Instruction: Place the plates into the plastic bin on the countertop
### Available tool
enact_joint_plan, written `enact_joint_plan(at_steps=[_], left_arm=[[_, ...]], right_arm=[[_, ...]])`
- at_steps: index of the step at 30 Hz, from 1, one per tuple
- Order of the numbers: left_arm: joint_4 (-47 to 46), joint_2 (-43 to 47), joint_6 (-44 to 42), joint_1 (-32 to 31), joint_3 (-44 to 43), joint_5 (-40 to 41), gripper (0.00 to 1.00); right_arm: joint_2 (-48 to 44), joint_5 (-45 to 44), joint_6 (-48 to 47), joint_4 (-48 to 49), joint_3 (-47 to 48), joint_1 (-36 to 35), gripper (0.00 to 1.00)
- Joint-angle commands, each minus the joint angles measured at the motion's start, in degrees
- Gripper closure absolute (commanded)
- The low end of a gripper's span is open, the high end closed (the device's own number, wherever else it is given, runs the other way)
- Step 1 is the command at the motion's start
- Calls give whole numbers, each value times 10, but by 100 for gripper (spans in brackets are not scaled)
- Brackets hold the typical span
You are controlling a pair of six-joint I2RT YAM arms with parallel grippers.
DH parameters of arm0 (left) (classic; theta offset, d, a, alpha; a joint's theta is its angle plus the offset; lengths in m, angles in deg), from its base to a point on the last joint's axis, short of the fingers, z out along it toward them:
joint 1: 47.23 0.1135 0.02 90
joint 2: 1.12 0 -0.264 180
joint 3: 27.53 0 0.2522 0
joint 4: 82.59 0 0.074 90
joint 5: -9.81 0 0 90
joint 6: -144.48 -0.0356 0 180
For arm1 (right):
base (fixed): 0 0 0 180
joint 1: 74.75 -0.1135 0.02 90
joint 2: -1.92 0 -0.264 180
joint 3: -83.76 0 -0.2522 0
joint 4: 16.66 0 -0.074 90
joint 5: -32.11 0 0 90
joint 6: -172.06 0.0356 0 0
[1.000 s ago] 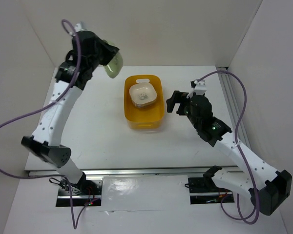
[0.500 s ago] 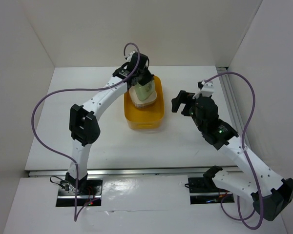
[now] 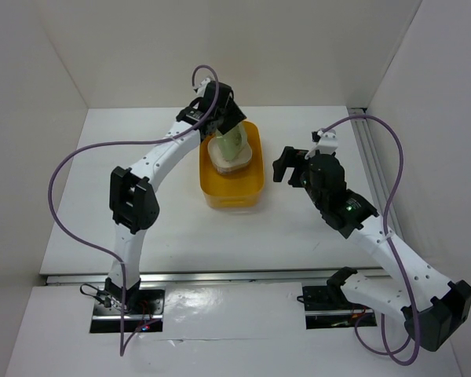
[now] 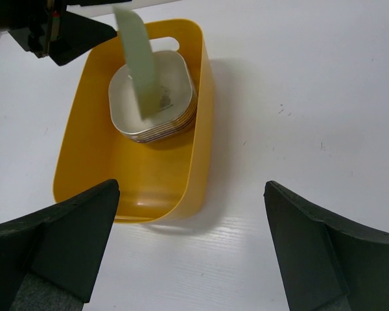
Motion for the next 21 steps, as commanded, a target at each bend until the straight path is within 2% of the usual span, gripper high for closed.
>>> enact_joint_plan(at_steps=[1, 2, 5, 7, 10, 13, 14, 16, 17, 18, 19, 21], left_arm=[[-26, -5, -6, 2, -11, 8, 29], [-26, 0, -12, 2, -11, 8, 23], [-15, 28, -18, 2, 2, 28, 13], [-15, 72, -43, 2, 22, 52, 12], [17, 132, -85, -26, 46, 92, 4], [29, 247, -108, -69, 143, 157, 0], [29, 280, -108, -83, 220, 188, 0], [22, 378, -114, -126, 298, 214, 0], [13, 409, -114, -140, 372, 240, 0], [13, 439, -114, -164, 406, 247, 0], [13, 494, -114, -173, 438, 247, 0], [30, 544, -99, -182, 516, 254, 0]], right_arm=[[-1, 0, -9, 13, 1, 4, 0], [-1, 0, -9, 13, 1, 4, 0], [-1, 5, -14, 13, 6, 4, 0], [-1, 5, -14, 8, 6, 4, 0], [-1, 5, -14, 3, 11, 9, 0], [-6, 12, -20, 3, 11, 9, 0], [-12, 12, -20, -2, 11, 9, 0], [-12, 23, -20, -8, 11, 9, 0], [-12, 23, -20, -17, 11, 9, 0], [-12, 17, -27, -25, 19, 9, 0], [-12, 12, -27, -35, 27, 4, 0], [-12, -7, -34, -60, 35, 4, 0]])
